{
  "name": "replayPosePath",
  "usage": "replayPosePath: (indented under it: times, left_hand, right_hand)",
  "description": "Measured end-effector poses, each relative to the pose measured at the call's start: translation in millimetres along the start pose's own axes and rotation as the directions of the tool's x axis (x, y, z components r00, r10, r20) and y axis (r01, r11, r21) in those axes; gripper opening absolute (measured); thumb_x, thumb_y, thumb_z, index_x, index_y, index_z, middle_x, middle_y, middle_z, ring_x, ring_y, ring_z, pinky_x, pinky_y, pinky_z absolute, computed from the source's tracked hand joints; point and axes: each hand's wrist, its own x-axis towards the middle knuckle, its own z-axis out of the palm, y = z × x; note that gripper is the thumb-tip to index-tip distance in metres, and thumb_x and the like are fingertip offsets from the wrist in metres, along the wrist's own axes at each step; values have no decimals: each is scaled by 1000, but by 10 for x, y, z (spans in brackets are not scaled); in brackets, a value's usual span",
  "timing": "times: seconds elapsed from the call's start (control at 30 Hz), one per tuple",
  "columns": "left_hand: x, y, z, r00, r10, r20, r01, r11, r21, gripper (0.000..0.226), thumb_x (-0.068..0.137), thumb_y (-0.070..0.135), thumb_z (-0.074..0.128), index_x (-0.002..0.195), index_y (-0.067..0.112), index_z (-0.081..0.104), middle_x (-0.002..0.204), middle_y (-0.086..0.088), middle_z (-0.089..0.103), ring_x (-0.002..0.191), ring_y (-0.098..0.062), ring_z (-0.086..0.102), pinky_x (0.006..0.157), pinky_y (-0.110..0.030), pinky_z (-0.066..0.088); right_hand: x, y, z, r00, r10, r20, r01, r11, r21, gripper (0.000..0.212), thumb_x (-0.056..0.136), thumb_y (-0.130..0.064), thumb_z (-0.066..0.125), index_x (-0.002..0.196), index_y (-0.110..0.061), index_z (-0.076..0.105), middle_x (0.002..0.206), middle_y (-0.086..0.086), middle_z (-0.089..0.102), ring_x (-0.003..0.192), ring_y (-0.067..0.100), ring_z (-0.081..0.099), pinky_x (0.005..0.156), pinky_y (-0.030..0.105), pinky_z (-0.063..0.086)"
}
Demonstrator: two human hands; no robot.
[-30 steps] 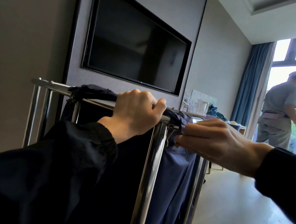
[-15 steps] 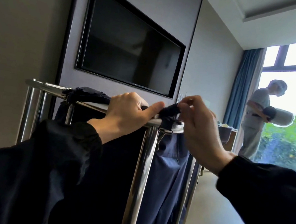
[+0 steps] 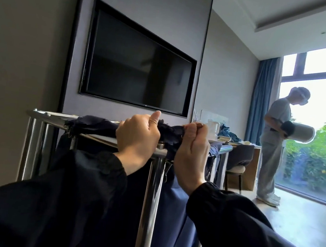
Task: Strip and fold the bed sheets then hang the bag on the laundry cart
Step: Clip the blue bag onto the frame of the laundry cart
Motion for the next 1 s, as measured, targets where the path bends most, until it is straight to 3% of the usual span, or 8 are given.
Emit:
replayPosePath:
  times: [0.17,0.27,0.37,0.47,0.57,0.67,0.73,1.0]
  left_hand:
    - [-77,-214,59,911,363,-195,-360,932,53,49,100,38,33,55,23,25,47,11,26,41,-14,24,63,-31,33]
    - [-58,-340,35,871,450,-195,-445,893,74,53,101,43,27,54,19,32,46,5,29,40,-18,29,54,-25,22]
    - [-36,-396,28,856,484,-181,-490,872,18,50,97,35,41,50,19,35,44,4,30,39,-18,30,51,-24,20]
    - [-37,-423,17,824,534,-188,-540,841,23,44,95,30,44,53,22,31,46,5,27,42,-17,29,51,-26,21]
    - [-49,-406,8,817,549,-175,-550,834,49,44,94,31,42,53,21,27,47,6,24,42,-18,28,51,-27,22]
    - [-66,-379,17,825,540,-163,-535,841,79,42,90,27,46,52,21,28,47,9,22,42,-16,27,53,-24,17]
    - [-80,-358,20,831,532,-161,-525,846,88,40,88,26,47,52,21,29,48,11,21,43,-15,27,55,-24,15]
    - [-125,-281,20,837,524,-155,-515,851,99,36,86,26,48,54,22,30,48,9,25,43,-16,29,57,-23,18]
  right_hand:
    - [-7,87,63,1000,25,8,-25,999,47,21,98,-32,35,88,-18,47,70,-9,54,62,11,51,61,49,46]
    - [-7,38,58,997,12,80,-21,993,116,15,99,-27,38,91,-23,50,80,-8,58,73,12,57,69,43,50]
    - [-37,-69,-76,962,-132,240,90,980,180,13,98,-12,46,99,-8,59,93,1,67,86,14,64,76,32,54]
    - [-6,-136,-299,849,-403,341,380,915,134,6,89,1,60,91,0,66,99,7,70,94,21,65,80,36,53]
    - [133,-39,-572,636,-595,491,655,753,64,7,86,-4,69,83,1,72,96,8,71,90,26,63,78,37,51]
    - [183,99,-759,364,-612,702,819,569,71,18,92,-17,64,87,-3,74,97,8,69,86,23,61,74,37,49]
    - [172,116,-771,261,-586,767,863,497,86,18,94,-16,61,88,-2,71,97,11,67,83,24,60,72,38,49]
    - [77,130,-764,248,-427,870,871,491,-8,26,78,2,60,102,-3,68,96,9,68,83,21,64,68,31,56]
